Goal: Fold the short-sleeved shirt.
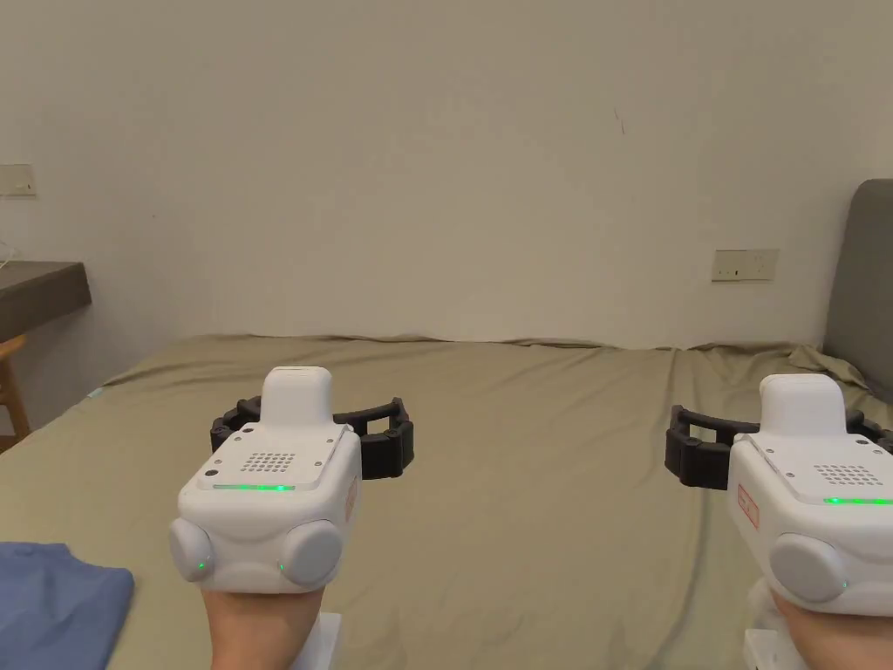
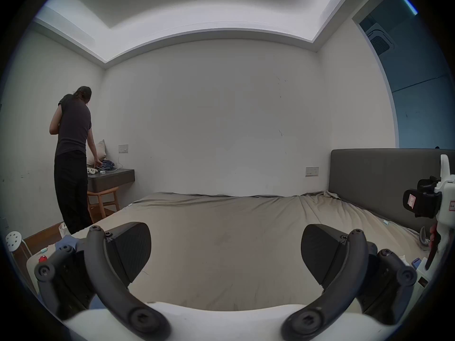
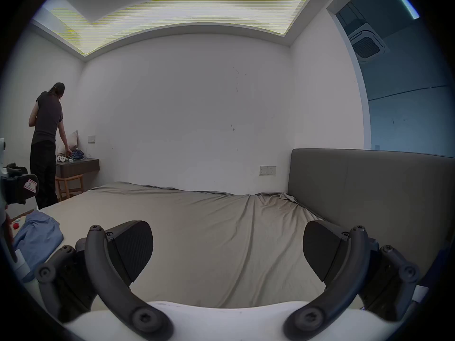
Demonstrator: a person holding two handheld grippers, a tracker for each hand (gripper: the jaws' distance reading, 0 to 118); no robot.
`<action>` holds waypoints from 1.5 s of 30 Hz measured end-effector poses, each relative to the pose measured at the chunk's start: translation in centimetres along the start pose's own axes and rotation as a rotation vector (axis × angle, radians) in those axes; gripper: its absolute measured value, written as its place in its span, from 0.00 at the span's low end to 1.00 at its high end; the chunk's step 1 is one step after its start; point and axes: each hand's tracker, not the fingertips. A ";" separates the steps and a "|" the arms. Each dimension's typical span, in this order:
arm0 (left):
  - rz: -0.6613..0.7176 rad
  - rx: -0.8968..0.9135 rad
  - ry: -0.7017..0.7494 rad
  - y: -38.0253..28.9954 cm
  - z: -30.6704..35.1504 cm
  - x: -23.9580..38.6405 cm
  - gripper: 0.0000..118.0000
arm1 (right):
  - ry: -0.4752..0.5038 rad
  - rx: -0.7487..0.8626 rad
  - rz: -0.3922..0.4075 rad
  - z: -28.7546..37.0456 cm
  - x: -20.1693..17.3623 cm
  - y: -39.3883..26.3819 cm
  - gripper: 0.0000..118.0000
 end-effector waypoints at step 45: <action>0.025 0.024 0.050 0.6 0.5 -0.2 1.00 | -0.031 0.016 -0.005 0.2 0.6 -0.2 1.00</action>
